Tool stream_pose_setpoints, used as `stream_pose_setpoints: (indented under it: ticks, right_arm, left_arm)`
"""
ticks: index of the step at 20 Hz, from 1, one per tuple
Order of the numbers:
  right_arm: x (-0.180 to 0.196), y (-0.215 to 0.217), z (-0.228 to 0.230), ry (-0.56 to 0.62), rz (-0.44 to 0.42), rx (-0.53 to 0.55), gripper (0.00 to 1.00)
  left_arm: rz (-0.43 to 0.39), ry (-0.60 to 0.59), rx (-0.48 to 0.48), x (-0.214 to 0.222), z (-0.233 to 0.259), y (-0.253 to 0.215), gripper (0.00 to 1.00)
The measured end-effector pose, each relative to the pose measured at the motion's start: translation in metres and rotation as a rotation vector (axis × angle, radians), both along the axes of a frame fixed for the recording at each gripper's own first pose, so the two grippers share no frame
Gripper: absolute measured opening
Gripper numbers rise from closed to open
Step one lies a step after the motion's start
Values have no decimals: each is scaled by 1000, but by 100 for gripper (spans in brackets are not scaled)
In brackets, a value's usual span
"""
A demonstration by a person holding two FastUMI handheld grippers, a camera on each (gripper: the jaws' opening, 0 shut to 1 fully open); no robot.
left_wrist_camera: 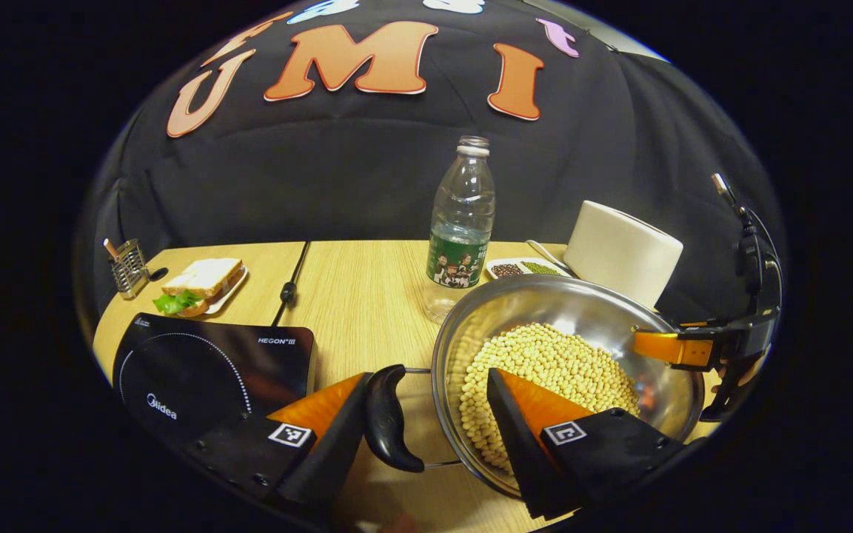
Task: First push the handle of the pot to place it horizontally, then grasp the pot with both hands and set it on the induction cooktop.
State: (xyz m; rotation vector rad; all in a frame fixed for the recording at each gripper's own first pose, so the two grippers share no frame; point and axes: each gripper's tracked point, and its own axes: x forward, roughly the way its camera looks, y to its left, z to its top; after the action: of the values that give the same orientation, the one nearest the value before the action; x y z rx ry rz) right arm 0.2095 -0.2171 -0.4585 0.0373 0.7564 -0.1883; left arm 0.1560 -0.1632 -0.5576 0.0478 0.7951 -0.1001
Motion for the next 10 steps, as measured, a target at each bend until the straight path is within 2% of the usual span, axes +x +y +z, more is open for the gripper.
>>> stream_pose_setpoints:
  ticks: [2, 3, 4, 5, 9, 10]
  right_arm:
    - [1, -1, 0, 0, -3, 12, 73]
    - [0, -1, 0, -1, -2, 17, 72]
    - [0, -2, 0, 6, -9, 25, 71]
    - [-1, -1, 0, 11, -20, 37, 69]
    - [-12, 4, 1, 38, -51, 74, 60]
    - [-17, 4, 3, 37, -58, 83, 56]
  left_arm:
    - [23, 39, -2, 1, -12, 5, 97]
    - [25, 52, -7, 2, -19, 5, 97]
    - [35, 64, 19, 3, -22, 8, 93]
    - [35, 47, 21, 6, -20, 10, 84]
    - [83, 99, -5, 2, -20, 13, 70]
    - [85, 116, -10, -2, -20, 13, 69]
